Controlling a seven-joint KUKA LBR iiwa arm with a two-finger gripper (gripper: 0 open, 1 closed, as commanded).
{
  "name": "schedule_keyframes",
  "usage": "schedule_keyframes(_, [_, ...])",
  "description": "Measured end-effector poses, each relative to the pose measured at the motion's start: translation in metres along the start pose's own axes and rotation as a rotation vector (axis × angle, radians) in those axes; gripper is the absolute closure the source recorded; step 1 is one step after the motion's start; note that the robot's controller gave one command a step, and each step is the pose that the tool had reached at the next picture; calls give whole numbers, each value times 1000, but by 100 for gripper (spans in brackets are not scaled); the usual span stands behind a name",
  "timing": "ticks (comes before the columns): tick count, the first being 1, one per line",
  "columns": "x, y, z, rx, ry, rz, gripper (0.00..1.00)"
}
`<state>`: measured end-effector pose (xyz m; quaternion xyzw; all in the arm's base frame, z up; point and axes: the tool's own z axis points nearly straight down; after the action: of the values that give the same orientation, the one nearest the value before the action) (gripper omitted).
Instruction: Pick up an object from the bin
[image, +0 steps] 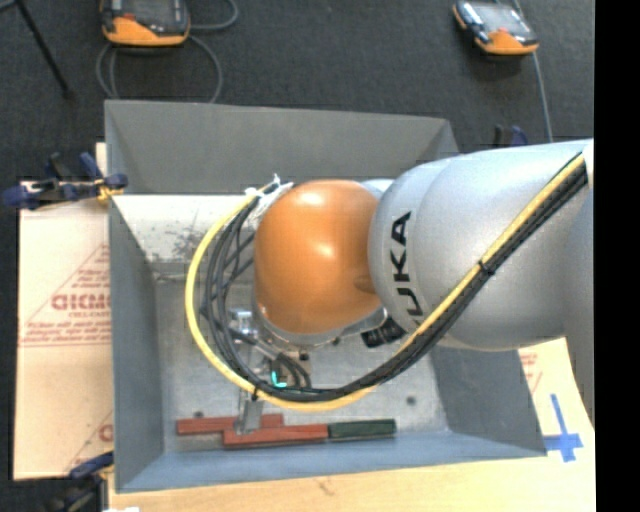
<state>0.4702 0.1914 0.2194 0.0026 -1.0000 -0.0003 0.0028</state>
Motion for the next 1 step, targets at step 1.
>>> schedule_keyframes(1, [-17, 5, 140, 3, -3, -138, 0])
